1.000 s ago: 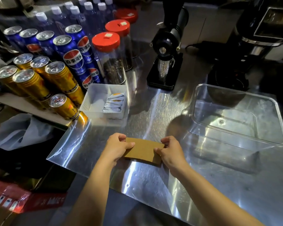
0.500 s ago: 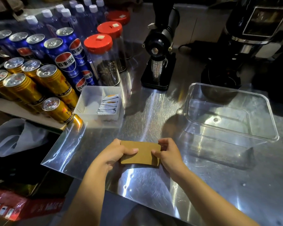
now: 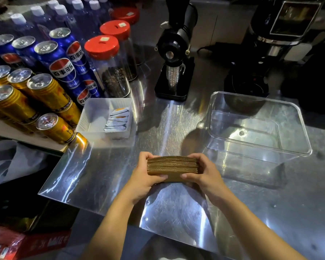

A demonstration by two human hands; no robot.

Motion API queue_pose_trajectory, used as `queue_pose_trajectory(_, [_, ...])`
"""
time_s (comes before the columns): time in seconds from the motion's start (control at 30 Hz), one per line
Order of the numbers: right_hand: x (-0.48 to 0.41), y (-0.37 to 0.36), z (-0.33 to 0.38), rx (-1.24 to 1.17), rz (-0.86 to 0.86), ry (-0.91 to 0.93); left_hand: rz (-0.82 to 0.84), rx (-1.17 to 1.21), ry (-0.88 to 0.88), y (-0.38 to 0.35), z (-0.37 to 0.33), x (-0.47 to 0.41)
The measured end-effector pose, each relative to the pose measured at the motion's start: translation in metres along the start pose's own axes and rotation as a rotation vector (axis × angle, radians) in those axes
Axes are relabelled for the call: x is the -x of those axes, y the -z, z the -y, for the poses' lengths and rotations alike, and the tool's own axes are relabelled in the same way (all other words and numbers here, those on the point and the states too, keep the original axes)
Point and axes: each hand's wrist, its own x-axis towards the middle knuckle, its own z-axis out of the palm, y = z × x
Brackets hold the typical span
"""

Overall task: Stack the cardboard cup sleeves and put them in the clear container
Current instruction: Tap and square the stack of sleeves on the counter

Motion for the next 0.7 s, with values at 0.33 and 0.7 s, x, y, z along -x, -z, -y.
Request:
queue_pose_trajectory(0.33, [0.0, -0.011, -0.011, 0.028, 0.008, 0.114, -0.035, 0.425, -0.089, -0.015, 0.019, 0.005])
queue_pose_trajectory(0.7, [-0.012, -0.032, -0.023, 0.067, -0.375, 0.151, -0.289, 0.378, -0.064, -0.034, 0.018, -0.012])
